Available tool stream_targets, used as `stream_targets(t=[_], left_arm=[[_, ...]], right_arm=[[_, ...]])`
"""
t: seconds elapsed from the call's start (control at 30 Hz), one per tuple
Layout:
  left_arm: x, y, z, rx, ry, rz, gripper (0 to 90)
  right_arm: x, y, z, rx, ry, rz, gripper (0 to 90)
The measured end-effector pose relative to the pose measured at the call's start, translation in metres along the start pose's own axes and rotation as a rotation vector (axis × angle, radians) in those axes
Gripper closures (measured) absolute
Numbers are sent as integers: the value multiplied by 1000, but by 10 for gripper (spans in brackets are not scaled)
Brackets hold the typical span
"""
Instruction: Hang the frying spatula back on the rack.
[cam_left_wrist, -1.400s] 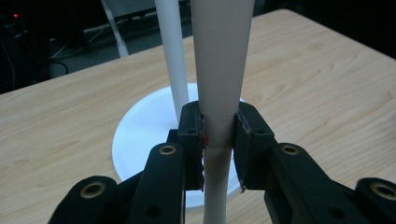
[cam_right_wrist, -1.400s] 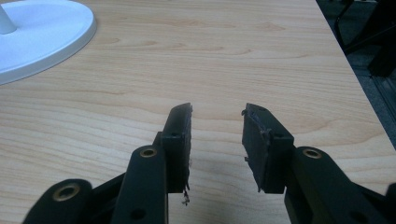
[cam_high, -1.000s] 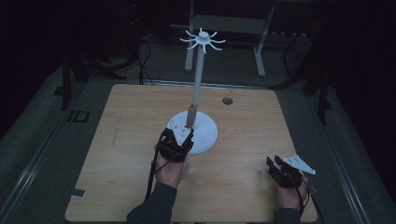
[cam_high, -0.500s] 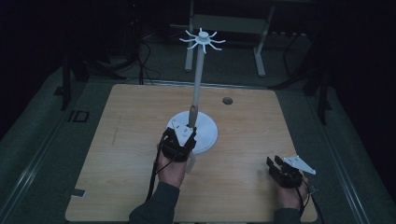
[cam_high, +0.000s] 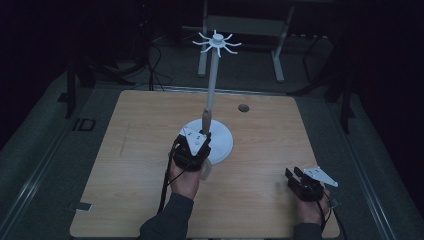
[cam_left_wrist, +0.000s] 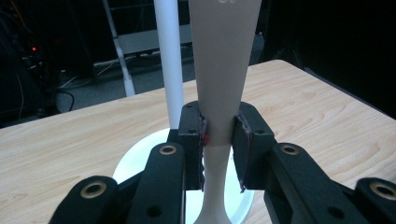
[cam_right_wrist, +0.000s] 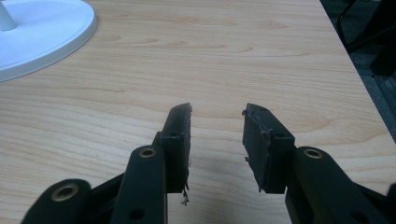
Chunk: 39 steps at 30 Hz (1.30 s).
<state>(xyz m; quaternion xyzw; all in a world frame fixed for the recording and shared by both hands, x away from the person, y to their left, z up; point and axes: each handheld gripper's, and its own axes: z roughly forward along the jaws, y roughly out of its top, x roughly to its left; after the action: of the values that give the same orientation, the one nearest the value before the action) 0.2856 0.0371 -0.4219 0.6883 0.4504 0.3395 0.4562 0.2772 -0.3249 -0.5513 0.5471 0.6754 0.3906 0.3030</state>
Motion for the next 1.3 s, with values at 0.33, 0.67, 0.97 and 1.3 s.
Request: stream_targets(t=[0.33,0.67,0.97,1.3], left_arm=[[-2,14,2,-12,26,12,748],[-3,31,4,-31,57,18,748],[-6,46,3,-52,86,31,748],[-8,59,5,-61,102,20,748]], right_arm=[[0,0,0,0,-1,0,615],[0,0,0,1,-1,-2,615],[0,0,1,2,-1,-3,615],[0,0,1,1,-1,-4,615]])
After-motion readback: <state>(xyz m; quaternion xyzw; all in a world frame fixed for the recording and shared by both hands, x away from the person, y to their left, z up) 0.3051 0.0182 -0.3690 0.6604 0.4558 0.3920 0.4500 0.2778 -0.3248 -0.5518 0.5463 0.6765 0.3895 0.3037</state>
